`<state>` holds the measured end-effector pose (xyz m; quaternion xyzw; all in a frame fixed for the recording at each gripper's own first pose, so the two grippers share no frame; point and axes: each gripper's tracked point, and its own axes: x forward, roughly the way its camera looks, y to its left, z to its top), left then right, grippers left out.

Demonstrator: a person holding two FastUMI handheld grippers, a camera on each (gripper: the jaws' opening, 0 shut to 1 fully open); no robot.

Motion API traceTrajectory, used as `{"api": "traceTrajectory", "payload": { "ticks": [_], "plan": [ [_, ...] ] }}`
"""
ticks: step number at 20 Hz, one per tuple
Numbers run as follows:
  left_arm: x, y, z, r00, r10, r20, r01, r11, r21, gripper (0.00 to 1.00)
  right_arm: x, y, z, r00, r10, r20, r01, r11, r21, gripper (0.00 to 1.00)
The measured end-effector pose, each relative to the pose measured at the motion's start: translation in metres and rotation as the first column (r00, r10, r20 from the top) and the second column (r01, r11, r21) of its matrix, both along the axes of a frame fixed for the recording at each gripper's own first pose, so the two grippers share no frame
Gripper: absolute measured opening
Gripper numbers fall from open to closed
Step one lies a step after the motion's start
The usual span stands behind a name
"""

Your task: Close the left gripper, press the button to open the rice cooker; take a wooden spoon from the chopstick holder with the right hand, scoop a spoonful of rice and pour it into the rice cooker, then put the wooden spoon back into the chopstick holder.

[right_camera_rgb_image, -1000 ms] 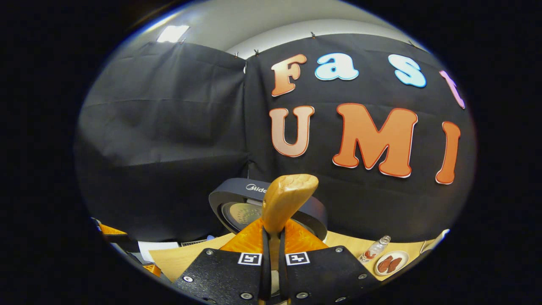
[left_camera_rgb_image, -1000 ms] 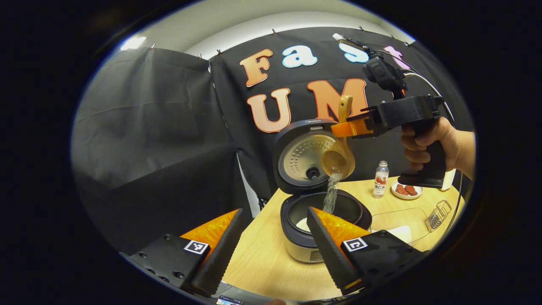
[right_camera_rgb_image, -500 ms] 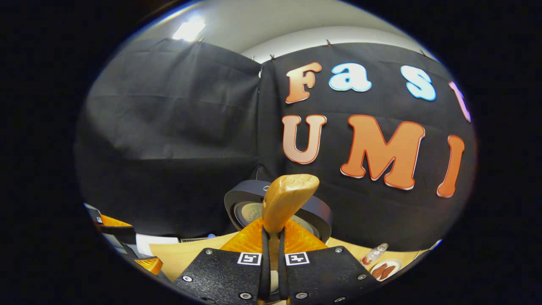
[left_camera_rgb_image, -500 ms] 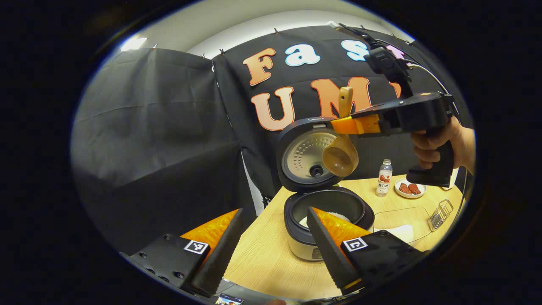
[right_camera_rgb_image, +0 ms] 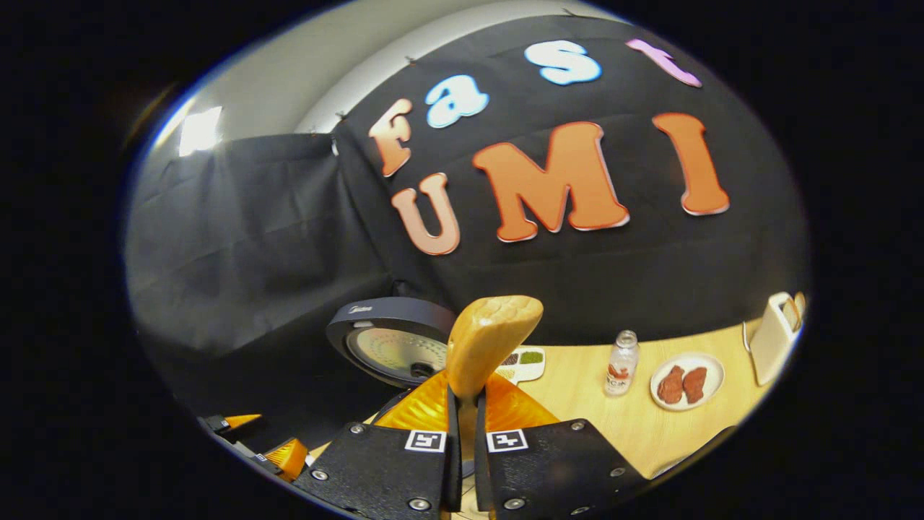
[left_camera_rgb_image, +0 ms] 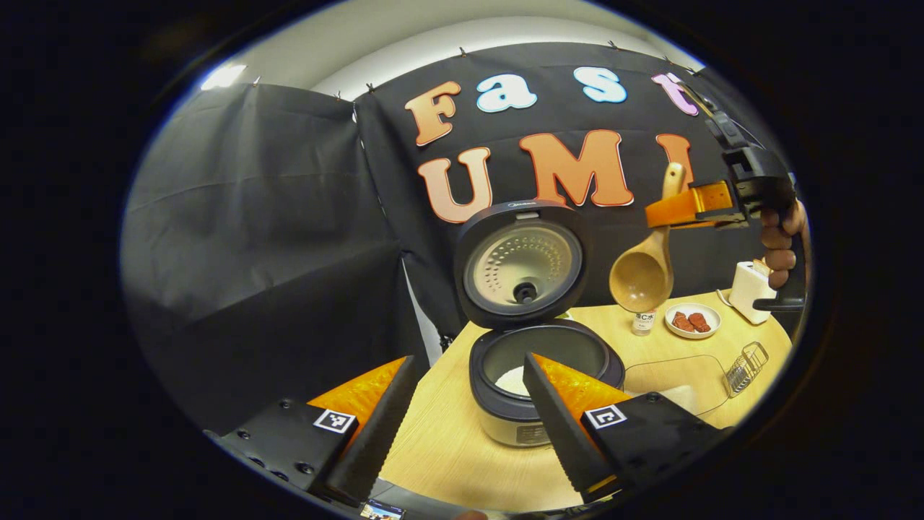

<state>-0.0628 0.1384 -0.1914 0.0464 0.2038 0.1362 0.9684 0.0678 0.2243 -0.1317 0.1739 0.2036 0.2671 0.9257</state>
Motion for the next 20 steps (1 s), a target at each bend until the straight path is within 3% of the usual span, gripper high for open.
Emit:
{"api": "traceTrajectory", "payload": {
  "ticks": [5,11,15,20],
  "plan": [
    [0.006,-0.025,0.001,0.999,-0.050,-0.014,0.050,0.999,-0.009,0.99,-0.003,-0.103,-0.055,0.978,-0.181,-0.101,0.172,0.981,-0.087,0.07],
    [0.018,-0.042,0.004,0.996,-0.082,-0.024,0.082,0.997,-0.008,1.00,-0.015,-0.210,-0.089,0.910,-0.381,-0.165,0.355,0.920,-0.168,0.06],
    [0.025,-0.053,0.006,0.994,-0.102,-0.026,0.102,0.995,0.001,0.99,-0.035,-0.258,-0.113,0.876,-0.447,-0.180,0.399,0.883,-0.247,0.07],
    [0.035,-0.063,0.016,0.993,-0.115,-0.014,0.115,0.993,0.019,0.99,-0.050,-0.285,-0.151,0.845,-0.484,-0.228,0.411,0.860,-0.303,0.06]
  ]
}}
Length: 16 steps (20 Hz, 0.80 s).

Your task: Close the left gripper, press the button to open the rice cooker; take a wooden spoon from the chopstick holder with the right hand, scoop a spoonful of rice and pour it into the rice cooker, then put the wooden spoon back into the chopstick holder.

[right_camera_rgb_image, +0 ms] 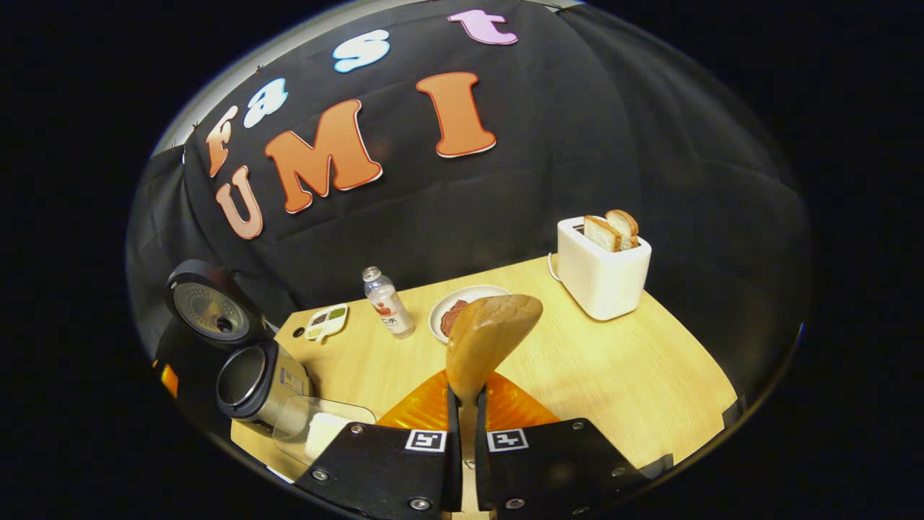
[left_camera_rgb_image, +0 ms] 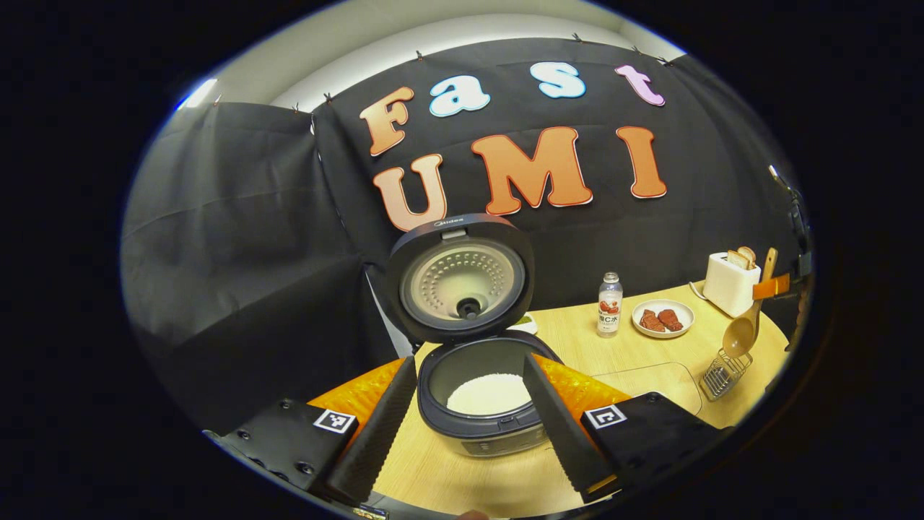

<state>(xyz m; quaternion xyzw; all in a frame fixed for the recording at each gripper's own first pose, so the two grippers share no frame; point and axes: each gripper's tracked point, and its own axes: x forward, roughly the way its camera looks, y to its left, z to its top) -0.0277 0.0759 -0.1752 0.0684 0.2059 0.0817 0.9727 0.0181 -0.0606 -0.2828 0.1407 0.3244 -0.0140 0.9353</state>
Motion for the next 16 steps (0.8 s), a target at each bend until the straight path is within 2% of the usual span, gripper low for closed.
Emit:
{"api": "traceTrajectory", "payload": {
  "ticks": [6,12,16],
  "plan": [
    [0.012,0.001,0.012,1.000,0.014,0.022,-0.015,1.000,0.009,0.99,-0.012,-0.001,-0.065,0.993,-0.025,-0.116,0.030,0.999,0.040,0.07],
    [0.049,0.016,0.040,0.995,0.037,0.093,-0.033,0.998,-0.049,0.99,-0.013,-0.002,-0.082,0.988,-0.057,-0.144,0.064,0.997,0.045,0.07],
    [0.091,0.040,0.089,0.980,0.074,0.183,-0.054,0.992,-0.112,0.99,-0.022,-0.006,-0.087,0.980,-0.075,-0.186,0.088,0.994,0.062,0.09]
  ]
}}
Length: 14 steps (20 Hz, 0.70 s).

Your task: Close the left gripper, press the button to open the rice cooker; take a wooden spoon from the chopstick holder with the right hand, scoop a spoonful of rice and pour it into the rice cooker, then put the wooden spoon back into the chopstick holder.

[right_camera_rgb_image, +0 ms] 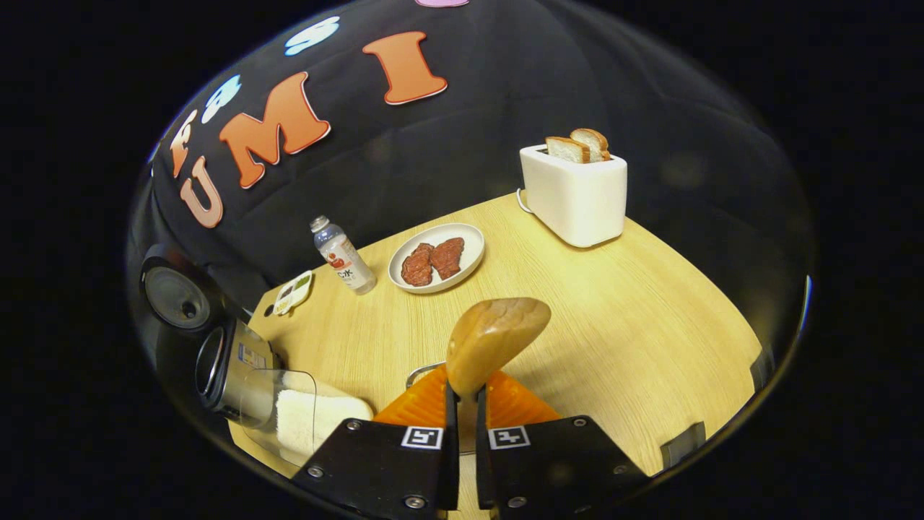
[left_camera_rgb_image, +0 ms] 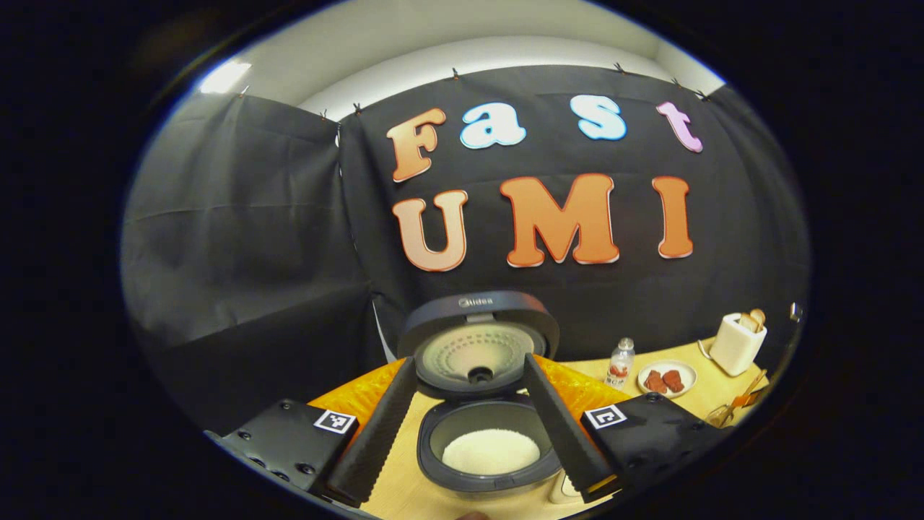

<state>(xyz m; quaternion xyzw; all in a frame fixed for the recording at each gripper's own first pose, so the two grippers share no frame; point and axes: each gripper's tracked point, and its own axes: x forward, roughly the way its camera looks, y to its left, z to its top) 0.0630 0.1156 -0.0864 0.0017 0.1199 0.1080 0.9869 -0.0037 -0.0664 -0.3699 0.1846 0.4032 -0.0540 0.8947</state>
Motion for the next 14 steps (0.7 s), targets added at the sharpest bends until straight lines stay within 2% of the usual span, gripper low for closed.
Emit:
{"api": "traceTrajectory", "payload": {
  "ticks": [2,3,5,7,8,9,10,11,13,14],
  "plan": [
    [0.023,0.015,0.016,0.999,0.022,0.028,-0.021,0.999,-0.026,0.92,-0.004,-0.003,0.001,1.000,-0.008,-0.016,0.008,1.000,0.006,0.09],
    [0.032,0.025,0.024,0.998,0.044,0.041,-0.042,0.999,-0.035,1.00,-0.006,-0.004,0.001,1.000,-0.013,-0.024,0.013,1.000,0.008,0.10],
    [0.058,0.026,0.043,0.997,0.038,0.070,-0.034,0.998,-0.056,0.92,-0.015,-0.006,0.007,0.999,-0.015,-0.032,0.015,1.000,0.010,0.13],
    [0.085,0.024,0.048,0.998,0.028,0.056,-0.024,0.998,-0.063,0.98,-0.022,-0.014,0.011,0.999,-0.017,-0.050,0.017,1.000,-0.007,0.17],
    [0.099,0.022,0.045,0.999,0.021,0.032,-0.019,0.998,-0.065,0.98,-0.025,-0.013,0.017,0.999,-0.015,-0.048,0.015,1.000,-0.010,0.14],
    [0.112,0.021,0.040,1.000,0.022,0.011,-0.021,0.998,-0.060,0.98,-0.026,-0.015,0.025,0.999,-0.013,-0.039,0.013,1.000,-0.016,0.17],
    [0.125,0.020,0.032,0.999,0.029,-0.023,-0.030,0.998,-0.060,0.98,-0.027,-0.017,0.032,1.000,-0.010,-0.029,0.009,0.999,-0.031,0.22],
    [0.136,0.019,0.020,0.998,0.026,-0.065,-0.031,0.998,-0.064,0.92,-0.029,-0.018,0.039,1.000,0.002,-0.021,-0.003,0.999,-0.048,0.24],
    [0.151,0.017,0.002,0.989,0.025,-0.147,-0.039,0.995,-0.092,0.95,-0.029,-0.019,0.059,0.999,0.030,0.013,-0.028,0.996,-0.082,0.31],
    [0.156,0.016,-0.007,0.982,0.022,-0.186,-0.043,0.993,-0.112,0.92,-0.026,-0.021,0.069,0.999,0.034,0.038,-0.030,0.994,-0.101,0.35]
  ]
}}
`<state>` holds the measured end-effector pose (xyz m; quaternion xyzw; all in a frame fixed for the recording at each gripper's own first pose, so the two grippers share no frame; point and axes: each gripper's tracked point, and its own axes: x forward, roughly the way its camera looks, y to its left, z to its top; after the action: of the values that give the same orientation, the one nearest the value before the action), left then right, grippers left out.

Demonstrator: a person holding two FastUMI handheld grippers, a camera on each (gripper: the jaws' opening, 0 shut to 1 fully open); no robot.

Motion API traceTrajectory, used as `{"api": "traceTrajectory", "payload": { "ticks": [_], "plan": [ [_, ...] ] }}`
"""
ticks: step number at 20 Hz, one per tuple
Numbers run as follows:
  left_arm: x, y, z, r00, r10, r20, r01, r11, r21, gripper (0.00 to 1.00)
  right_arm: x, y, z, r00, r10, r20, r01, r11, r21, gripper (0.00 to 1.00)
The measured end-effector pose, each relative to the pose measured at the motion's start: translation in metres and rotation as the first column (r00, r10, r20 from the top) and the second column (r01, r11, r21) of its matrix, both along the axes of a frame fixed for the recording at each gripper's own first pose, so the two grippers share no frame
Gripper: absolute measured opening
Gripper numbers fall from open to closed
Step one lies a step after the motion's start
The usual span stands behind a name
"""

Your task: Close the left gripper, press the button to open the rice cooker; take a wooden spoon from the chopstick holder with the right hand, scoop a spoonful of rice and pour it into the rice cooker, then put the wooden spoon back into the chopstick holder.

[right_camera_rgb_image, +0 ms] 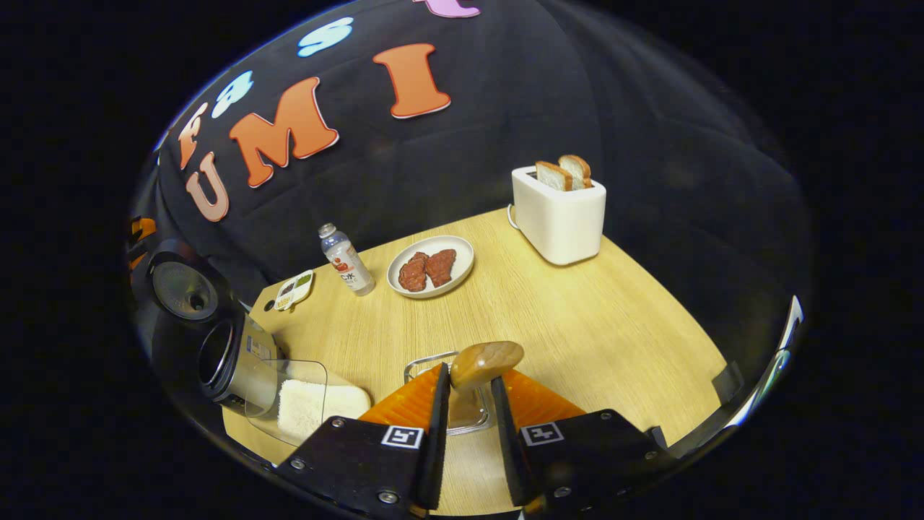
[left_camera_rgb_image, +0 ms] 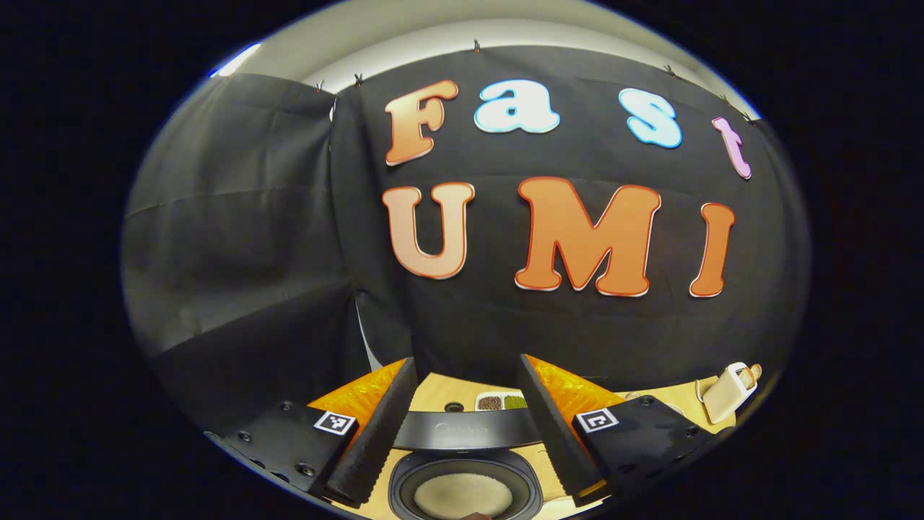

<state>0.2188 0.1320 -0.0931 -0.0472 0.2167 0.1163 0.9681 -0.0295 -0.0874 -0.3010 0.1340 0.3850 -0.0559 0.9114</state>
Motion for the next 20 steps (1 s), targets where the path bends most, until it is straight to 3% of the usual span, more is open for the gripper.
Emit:
{"api": "traceTrajectory", "payload": {
  "ticks": [1,2,3,6,8,9,10,11,14,16,19,20],
  "plan": [
    [0.002,0.001,-0.010,0.999,0.007,-0.039,-0.008,1.000,-0.019,0.95,0.003,-0.005,0.008,1.000,-0.004,0.022,0.005,1.000,-0.020,0.37],
    [0.004,0.002,-0.018,0.997,0.009,-0.077,-0.012,0.999,-0.031,0.94,0.005,-0.010,0.015,0.999,-0.011,0.039,0.012,0.999,-0.033,0.32],
    [0.001,0.004,-0.027,0.993,0.013,-0.116,-0.017,0.999,-0.034,0.92,0.007,-0.013,0.024,0.998,-0.018,0.054,0.020,0.999,-0.036,0.45],
    [-0.006,0.009,-0.040,0.979,0.013,-0.204,-0.017,1.000,-0.018,0.96,0.010,-0.025,0.044,0.995,-0.045,0.090,0.048,0.998,-0.034,0.54],
    [-0.011,0.001,-0.050,0.963,-0.031,-0.269,0.021,0.999,-0.040,0.99,0.015,-0.030,0.061,0.991,-0.048,0.126,0.054,0.997,-0.047,0.61],
    [-0.015,-0.006,-0.057,0.950,-0.054,-0.308,0.035,0.997,-0.067,0.92,0.018,-0.032,0.070,0.988,-0.045,0.147,0.054,0.997,-0.060,0.64],
    [-0.021,-0.015,-0.063,0.934,-0.072,-0.350,0.039,0.994,-0.101,0.93,0.021,-0.032,0.079,0.985,-0.039,0.168,0.052,0.996,-0.070,0.69],
    [-0.027,-0.024,-0.072,0.912,-0.101,-0.398,0.051,0.989,-0.136,0.96,0.025,-0.031,0.089,0.982,-0.034,0.188,0.049,0.996,-0.075,0.71],
    [-0.060,-0.052,-0.103,0.801,-0.194,-0.567,0.049,0.964,-0.260,0.92,0.031,-0.022,0.109,0.972,-0.006,0.233,0.025,0.996,-0.081,0.76],
    [-0.075,-0.054,-0.127,0.744,-0.199,-0.638,0.029,0.964,-0.266,0.93,0.034,-0.015,0.117,0.968,0.017,0.249,0.005,0.996,-0.090,0.77],
    [-0.110,-0.065,-0.157,0.650,-0.222,-0.727,0.017,0.960,-0.279,0.82,0.037,-0.006,0.122,0.965,0.053,0.256,-0.026,0.994,-0.110,0.77],
    [-0.119,-0.068,-0.166,0.625,-0.226,-0.747,0.014,0.960,-0.279,0.86,0.038,-0.003,0.123,0.964,0.064,0.258,-0.036,0.993,-0.113,0.77]
  ]
}}
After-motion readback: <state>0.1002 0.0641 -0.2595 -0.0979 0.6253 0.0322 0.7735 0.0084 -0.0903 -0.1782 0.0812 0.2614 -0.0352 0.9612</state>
